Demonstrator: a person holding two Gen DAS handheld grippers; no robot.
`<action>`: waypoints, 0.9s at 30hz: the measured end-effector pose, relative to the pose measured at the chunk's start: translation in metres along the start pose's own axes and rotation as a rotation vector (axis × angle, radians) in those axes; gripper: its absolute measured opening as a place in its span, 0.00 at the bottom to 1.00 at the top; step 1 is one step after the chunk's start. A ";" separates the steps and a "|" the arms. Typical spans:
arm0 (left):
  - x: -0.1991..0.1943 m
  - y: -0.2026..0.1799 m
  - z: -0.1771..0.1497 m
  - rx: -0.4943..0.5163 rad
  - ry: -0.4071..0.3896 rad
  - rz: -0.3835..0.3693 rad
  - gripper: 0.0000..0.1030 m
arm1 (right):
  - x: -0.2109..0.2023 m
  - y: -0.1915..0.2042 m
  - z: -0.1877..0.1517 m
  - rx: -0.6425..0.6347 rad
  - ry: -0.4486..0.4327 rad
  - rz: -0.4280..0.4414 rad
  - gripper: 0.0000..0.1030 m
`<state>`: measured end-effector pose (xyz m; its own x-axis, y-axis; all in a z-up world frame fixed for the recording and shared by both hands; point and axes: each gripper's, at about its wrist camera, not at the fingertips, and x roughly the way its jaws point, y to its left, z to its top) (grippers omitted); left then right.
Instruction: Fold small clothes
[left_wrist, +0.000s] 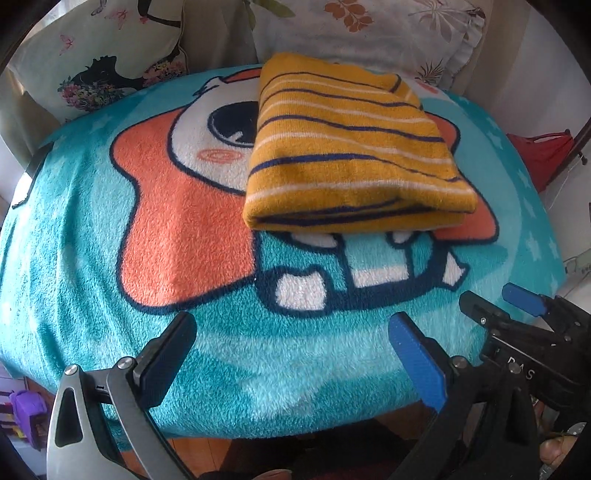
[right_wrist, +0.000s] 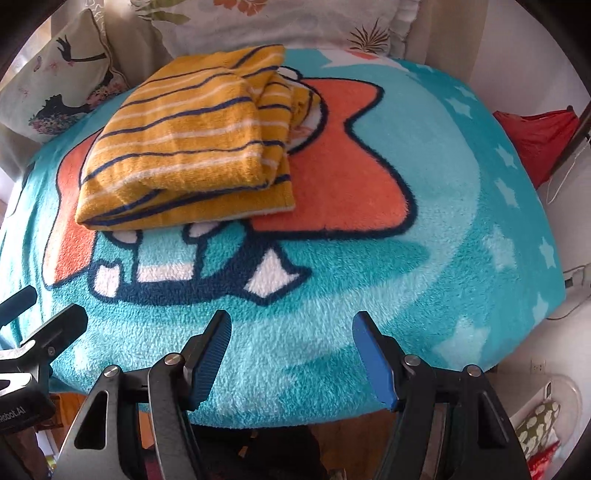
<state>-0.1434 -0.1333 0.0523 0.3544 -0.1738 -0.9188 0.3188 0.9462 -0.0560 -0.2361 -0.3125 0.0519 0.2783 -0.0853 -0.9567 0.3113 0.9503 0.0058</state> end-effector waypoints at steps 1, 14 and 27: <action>0.001 -0.001 0.001 -0.005 0.002 -0.004 1.00 | 0.000 -0.002 0.001 0.002 0.000 -0.003 0.70; 0.003 -0.032 0.012 0.003 0.010 -0.003 1.00 | 0.000 -0.032 0.012 0.022 -0.009 0.008 0.71; 0.008 -0.031 0.018 -0.040 0.032 0.021 1.00 | 0.009 -0.025 0.028 -0.022 -0.011 0.053 0.72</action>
<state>-0.1343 -0.1691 0.0542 0.3318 -0.1453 -0.9321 0.2756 0.9599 -0.0515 -0.2154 -0.3455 0.0513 0.3041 -0.0381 -0.9519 0.2763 0.9598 0.0499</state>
